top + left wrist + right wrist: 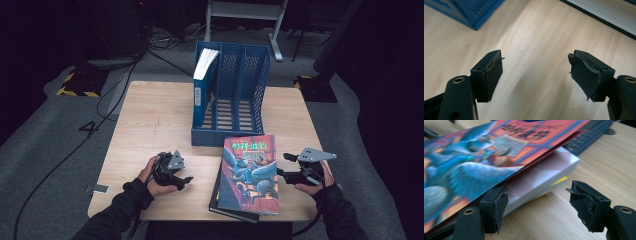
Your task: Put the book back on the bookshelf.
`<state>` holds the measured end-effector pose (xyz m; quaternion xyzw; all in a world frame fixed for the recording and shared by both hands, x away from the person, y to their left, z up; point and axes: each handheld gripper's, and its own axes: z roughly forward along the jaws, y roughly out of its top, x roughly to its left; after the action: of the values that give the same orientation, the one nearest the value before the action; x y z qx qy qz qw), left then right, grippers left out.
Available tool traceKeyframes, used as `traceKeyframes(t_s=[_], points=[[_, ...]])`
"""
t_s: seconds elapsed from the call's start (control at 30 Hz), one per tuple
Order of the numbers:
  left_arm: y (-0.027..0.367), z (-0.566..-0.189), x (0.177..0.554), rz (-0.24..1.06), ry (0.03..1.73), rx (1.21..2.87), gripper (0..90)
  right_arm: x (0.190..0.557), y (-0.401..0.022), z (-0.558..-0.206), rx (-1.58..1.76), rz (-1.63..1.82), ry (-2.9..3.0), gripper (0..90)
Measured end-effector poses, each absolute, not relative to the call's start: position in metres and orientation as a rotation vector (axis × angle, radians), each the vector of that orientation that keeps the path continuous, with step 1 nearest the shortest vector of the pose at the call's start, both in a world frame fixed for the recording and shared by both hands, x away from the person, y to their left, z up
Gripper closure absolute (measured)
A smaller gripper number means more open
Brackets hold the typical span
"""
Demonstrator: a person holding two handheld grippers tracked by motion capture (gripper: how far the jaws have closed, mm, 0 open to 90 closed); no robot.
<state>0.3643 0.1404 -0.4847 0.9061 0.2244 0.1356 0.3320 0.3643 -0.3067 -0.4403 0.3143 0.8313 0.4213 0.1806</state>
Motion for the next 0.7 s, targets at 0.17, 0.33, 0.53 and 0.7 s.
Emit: traceKeyframes(t_s=[0.17,0.33,0.53,0.7], points=[[0.135,-0.493,0.364,0.334,0.525,2.419,24.9,0.358,-0.295,-0.439,0.864,1.203,2.478,28.0],[0.135,-0.496,0.368,0.284,0.538,2.395,21.1,0.361,-0.294,-0.441,0.956,1.232,2.557,24.8],[0.14,-0.503,0.376,0.203,0.574,2.338,14.9,0.37,-0.299,-0.448,1.058,1.284,2.62,19.6],[0.14,-0.505,0.38,0.196,0.552,2.333,11.0,0.372,-0.299,-0.449,1.067,1.319,2.661,23.7]])
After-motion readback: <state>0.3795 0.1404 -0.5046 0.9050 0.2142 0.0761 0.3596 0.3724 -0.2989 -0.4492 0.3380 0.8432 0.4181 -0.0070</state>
